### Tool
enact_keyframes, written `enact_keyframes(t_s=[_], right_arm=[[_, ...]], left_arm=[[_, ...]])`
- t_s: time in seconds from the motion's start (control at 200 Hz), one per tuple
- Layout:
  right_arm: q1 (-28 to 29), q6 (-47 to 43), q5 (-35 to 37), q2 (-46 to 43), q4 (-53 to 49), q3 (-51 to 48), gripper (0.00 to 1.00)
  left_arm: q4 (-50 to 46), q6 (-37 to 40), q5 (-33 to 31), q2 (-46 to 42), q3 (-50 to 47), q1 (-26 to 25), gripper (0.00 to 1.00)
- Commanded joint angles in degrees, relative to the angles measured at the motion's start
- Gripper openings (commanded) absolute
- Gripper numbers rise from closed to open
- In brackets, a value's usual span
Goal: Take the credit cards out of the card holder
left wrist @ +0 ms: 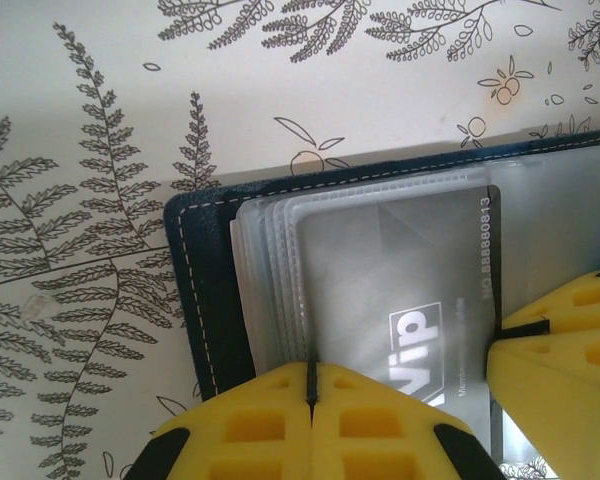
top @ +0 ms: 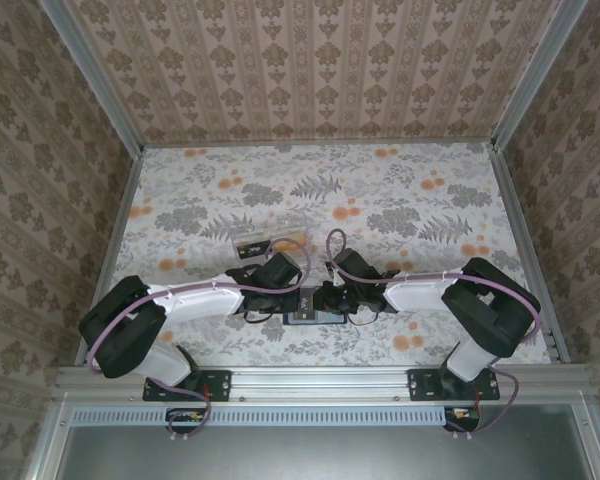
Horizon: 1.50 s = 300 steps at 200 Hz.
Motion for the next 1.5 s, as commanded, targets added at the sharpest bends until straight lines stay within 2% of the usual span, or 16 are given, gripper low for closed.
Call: enact_keyframes(t_s=[0.0,0.09,0.84,0.9,0.98,1.255,1.495], right_arm=[[-0.3,1.3,-1.4,0.7,2.6,-1.2,0.09],[-0.6,1.6,-1.6,0.5,3.3,-2.0,0.00],[-4.0,0.7,-2.2,-5.2,3.4,-6.1,0.00],[-3.5,0.5,-2.5,-5.2,3.5,-5.2,0.10],[-2.8,-0.1,-2.3,-5.1,2.8,-3.8,0.15],[-2.4,0.3,-2.6,-1.4,3.5,-2.1,0.15],[-2.4,0.5,-2.4,1.4,3.6,-2.0,0.21]], left_arm=[[-1.9,-0.9,0.6,1.6,-1.8,-0.8,0.00],[-2.1,-0.9,0.4,1.7,-1.8,-0.7,0.00],[-3.9,-1.3,-1.0,3.5,-1.7,-0.3,0.00],[-3.9,-1.3,-0.9,3.6,-1.7,-0.3,0.00],[-3.8,-1.5,-0.8,3.7,-1.8,-0.3,0.00],[-3.4,-1.5,-0.5,3.9,-1.8,-0.3,0.00],[-3.4,-1.5,-0.4,3.8,-1.9,-0.3,0.00]])
